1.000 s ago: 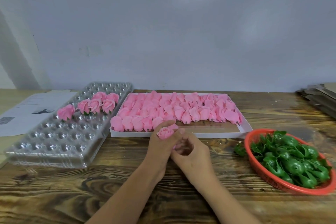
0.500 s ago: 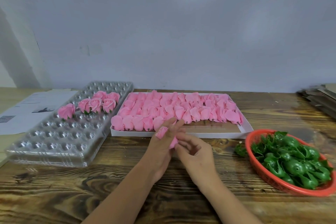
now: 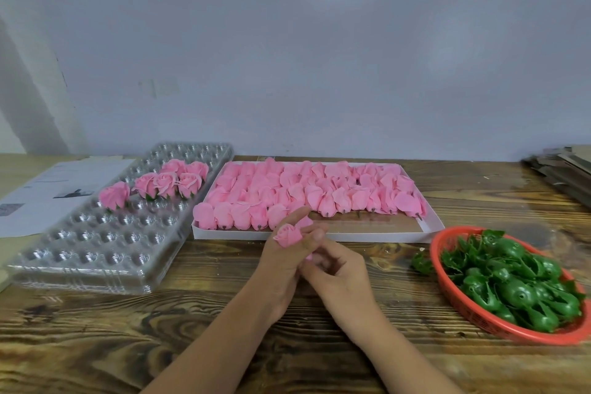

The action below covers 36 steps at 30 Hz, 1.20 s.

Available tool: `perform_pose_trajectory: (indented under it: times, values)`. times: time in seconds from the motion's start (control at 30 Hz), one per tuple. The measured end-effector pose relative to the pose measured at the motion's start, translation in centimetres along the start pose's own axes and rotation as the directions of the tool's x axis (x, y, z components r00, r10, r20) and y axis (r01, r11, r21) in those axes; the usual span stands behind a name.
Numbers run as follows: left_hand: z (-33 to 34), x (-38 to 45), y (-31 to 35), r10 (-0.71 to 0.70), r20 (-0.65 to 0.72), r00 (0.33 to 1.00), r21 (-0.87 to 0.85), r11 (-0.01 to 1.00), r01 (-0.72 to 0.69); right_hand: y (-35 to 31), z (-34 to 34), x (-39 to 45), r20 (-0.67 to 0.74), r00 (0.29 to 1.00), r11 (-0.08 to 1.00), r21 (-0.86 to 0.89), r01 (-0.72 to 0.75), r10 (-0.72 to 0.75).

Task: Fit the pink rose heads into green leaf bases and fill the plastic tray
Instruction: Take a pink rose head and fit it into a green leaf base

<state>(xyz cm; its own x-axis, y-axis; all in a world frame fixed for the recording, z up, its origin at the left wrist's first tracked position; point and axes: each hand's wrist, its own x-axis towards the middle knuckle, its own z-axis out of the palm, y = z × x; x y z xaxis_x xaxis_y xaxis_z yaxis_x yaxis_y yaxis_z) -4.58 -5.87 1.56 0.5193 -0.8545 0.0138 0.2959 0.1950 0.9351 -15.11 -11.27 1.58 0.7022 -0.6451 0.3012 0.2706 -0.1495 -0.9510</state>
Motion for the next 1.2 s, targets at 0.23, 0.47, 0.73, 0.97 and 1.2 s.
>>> perform_pose_trajectory:
  times: [0.23,0.47,0.73,0.97,1.2]
  values:
    - [-0.7,-0.2,1.0,-0.053,0.169,0.984,0.001,0.999,0.054,-0.5,-1.0,0.1,0.108,0.971,0.876,0.418,-0.240,0.214]
    - [0.0,-1.1,1.8,-0.089,0.330,0.940,0.059,0.996,0.073,-1.4,-2.3,0.6,0.301,0.921,0.470,0.794,-0.386,0.248]
    - [-0.1,-0.9,1.6,-0.099,0.334,0.937,0.117,0.991,0.063,-1.3,-1.7,0.3,0.422,0.856,0.562,0.647,-0.515,0.298]
    - [-0.4,-0.9,1.4,-0.055,0.249,0.967,0.113,0.993,0.027,-1.1,-1.7,0.4,0.428,0.824,0.594,0.572,-0.566,0.372]
    - [0.3,-1.2,1.3,-0.064,0.001,0.998,0.116,0.991,0.063,-0.5,-0.7,-0.1,0.190,0.931,0.887,0.293,-0.356,0.311]
